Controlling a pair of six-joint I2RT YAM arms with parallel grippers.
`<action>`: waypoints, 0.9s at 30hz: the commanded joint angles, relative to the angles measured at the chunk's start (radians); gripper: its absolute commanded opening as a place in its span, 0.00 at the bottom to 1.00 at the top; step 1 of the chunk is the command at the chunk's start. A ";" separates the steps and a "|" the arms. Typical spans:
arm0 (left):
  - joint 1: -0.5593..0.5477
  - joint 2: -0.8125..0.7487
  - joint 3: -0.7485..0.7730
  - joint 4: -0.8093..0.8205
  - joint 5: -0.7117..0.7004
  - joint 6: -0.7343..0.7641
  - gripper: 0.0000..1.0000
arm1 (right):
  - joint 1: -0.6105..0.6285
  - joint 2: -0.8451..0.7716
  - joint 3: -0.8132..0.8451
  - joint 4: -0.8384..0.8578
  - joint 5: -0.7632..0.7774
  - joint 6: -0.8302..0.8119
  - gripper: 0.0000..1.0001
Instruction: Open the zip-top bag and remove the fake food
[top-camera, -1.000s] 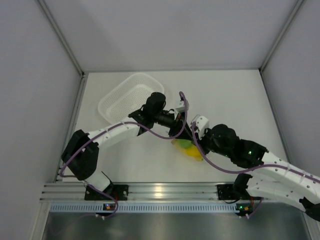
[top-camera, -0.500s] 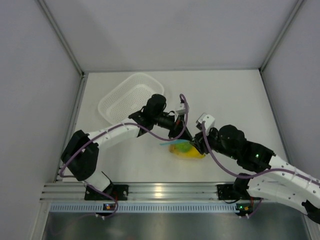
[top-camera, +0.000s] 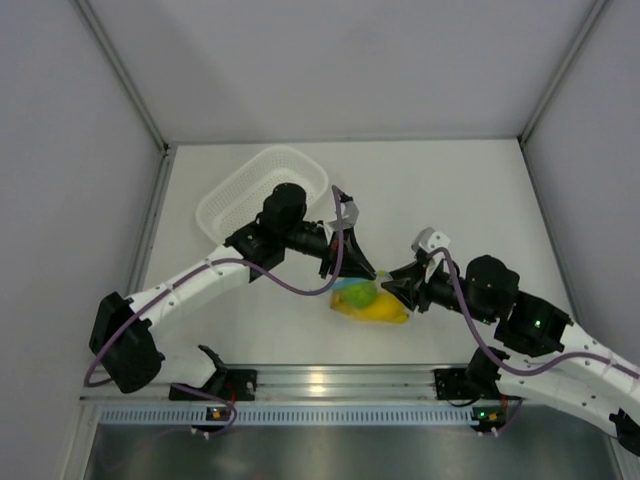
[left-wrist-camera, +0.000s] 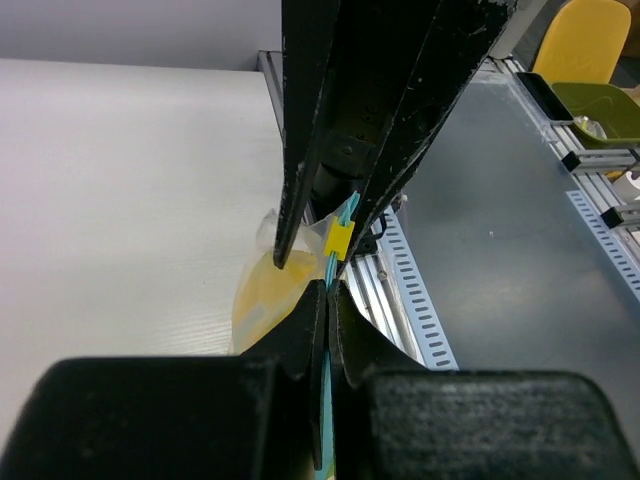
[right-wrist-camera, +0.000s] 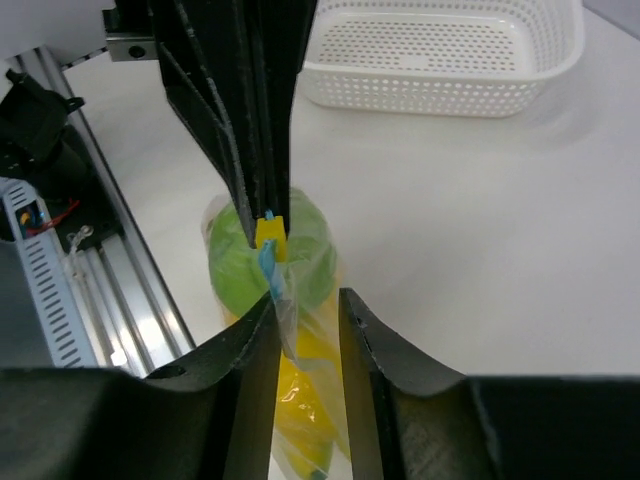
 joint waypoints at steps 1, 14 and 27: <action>0.000 -0.034 0.019 0.023 0.044 0.024 0.00 | 0.017 0.001 0.027 0.096 -0.127 0.004 0.28; 0.000 -0.020 0.066 -0.084 0.011 0.078 0.00 | 0.017 0.028 0.043 0.095 -0.146 -0.011 0.00; -0.040 0.014 0.116 -0.098 -0.079 0.078 0.44 | 0.017 0.058 0.059 0.055 -0.046 -0.019 0.00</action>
